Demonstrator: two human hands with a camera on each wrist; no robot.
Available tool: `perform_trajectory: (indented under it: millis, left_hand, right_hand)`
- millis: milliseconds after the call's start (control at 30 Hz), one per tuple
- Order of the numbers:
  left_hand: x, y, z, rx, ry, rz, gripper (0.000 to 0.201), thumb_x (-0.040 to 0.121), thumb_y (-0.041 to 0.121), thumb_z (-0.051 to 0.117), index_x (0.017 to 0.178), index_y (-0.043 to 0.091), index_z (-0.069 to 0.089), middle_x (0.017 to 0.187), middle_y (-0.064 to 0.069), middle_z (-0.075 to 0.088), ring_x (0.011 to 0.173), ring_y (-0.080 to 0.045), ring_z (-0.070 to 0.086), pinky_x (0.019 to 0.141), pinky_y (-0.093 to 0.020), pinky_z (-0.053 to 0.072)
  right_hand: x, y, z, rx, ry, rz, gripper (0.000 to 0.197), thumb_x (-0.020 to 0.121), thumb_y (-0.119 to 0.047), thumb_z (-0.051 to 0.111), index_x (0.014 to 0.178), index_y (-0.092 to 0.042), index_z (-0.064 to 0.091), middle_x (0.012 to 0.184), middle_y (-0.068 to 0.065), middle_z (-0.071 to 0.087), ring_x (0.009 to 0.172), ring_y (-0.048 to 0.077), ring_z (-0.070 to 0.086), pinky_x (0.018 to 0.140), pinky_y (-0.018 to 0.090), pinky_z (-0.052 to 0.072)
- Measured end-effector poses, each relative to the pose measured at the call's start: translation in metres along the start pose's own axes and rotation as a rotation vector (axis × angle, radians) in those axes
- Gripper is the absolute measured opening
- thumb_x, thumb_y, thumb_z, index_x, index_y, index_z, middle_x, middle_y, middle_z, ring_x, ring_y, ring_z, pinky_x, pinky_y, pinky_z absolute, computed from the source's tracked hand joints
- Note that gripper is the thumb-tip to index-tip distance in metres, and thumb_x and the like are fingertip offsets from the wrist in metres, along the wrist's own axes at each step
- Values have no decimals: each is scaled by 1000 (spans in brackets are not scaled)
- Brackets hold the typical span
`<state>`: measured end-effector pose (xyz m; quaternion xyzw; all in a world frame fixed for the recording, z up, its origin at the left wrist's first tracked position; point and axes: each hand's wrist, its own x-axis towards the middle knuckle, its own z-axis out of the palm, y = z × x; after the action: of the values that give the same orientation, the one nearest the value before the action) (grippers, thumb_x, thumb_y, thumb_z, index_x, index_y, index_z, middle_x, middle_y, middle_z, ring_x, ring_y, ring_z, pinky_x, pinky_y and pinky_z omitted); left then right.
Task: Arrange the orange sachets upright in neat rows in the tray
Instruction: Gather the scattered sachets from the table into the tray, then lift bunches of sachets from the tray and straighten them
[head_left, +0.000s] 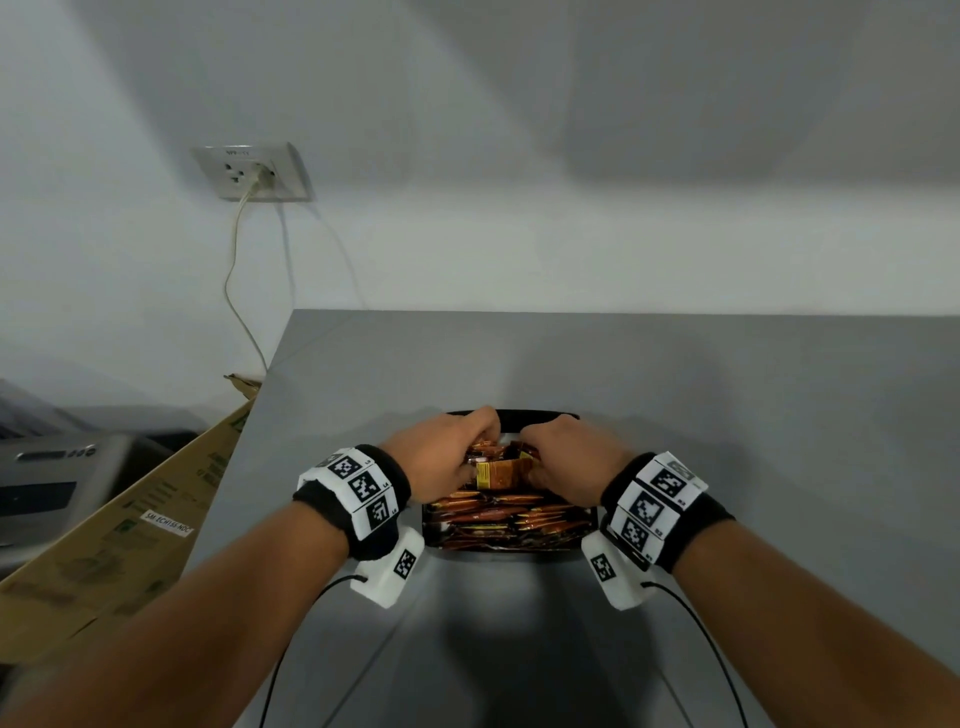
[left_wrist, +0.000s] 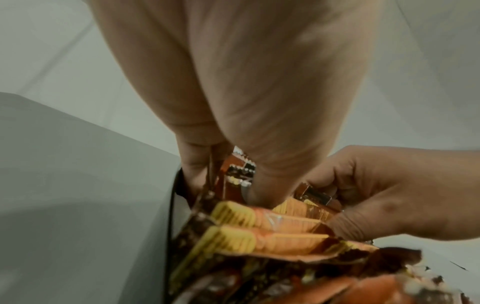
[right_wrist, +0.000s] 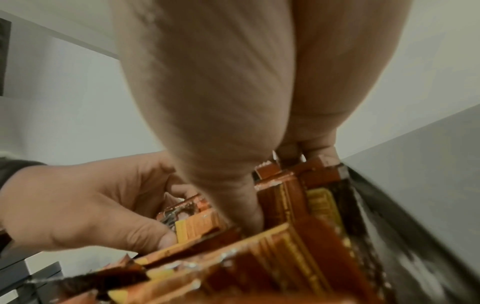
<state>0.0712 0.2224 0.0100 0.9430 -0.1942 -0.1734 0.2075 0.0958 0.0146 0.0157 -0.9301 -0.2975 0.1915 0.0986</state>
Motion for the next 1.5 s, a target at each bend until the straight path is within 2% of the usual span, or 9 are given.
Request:
perform_trajectory:
  millis: [233,467,633,767,867,1067,1167,1333,1500]
  left_hand:
    - [5,2,-7,-139,124,-31,45,89,11,65,118,30,36,101,1,67,73,-14,64,61,-33,57]
    - [-1,9,-32,-662,435,-120,41,90,4,66,111,29,42,104,-5,72,77,-23,74,64,-44,62]
    - [-3,30,-35,-940,551,-165,29,97,6,56,115,27,48,116,-8,62,78,-17,71,74,-47,60]
    - [-7,46,-32,-931,583,-167,46,85,25,73,123,28,47,114,-4,59,88,-35,71,76,-53,60]
    - [-11,42,-28,-1093,653,-227,42,87,10,72,118,27,48,116,-9,59,84,-32,73,76,-55,60]
    - [-16,54,-18,-1212,659,-251,33,97,3,57,112,30,47,98,-12,65,74,-29,73,69,-48,61]
    - [-10,74,-13,-1356,619,-227,15,104,8,41,111,16,53,92,-16,68,76,-29,68,63,-40,59]
    - [-16,93,-7,-1585,519,-228,41,105,35,41,128,5,55,113,-20,69,95,-29,70,71,-39,58]
    - [-14,98,4,-1496,581,-230,26,99,11,54,123,15,45,111,-16,67,92,-26,69,73,-41,57]
  right_hand:
    - [2,4,-10,101,95,22,15,90,-17,61,105,-19,62,95,0,67,82,19,63,71,35,52]
    - [-4,7,-42,401,330,39,10,97,-20,61,104,-15,64,89,-3,64,73,4,58,57,10,41]
    - [-12,-2,-50,499,434,57,15,97,-26,61,104,-13,63,89,6,68,79,23,66,70,37,56]
    - [-18,-12,-43,551,488,64,11,97,-25,61,106,-18,64,87,-3,68,77,13,65,60,14,47]
    - [-26,-7,-44,569,514,110,13,97,-25,61,108,-20,65,93,-7,69,83,7,65,61,7,42]
    - [-38,-21,-51,1105,648,129,12,97,-26,62,106,-25,69,103,-5,75,93,13,73,90,43,59]
    - [-33,-40,-40,1113,656,167,16,97,-25,61,111,-20,66,105,-4,72,95,15,71,88,42,59]
    - [-35,-55,-28,996,677,205,14,101,-25,52,100,-24,66,94,-7,70,84,3,68,72,19,55]
    - [-43,-58,-20,1145,551,203,24,104,-27,45,100,-29,69,100,-4,74,94,12,71,92,42,57]
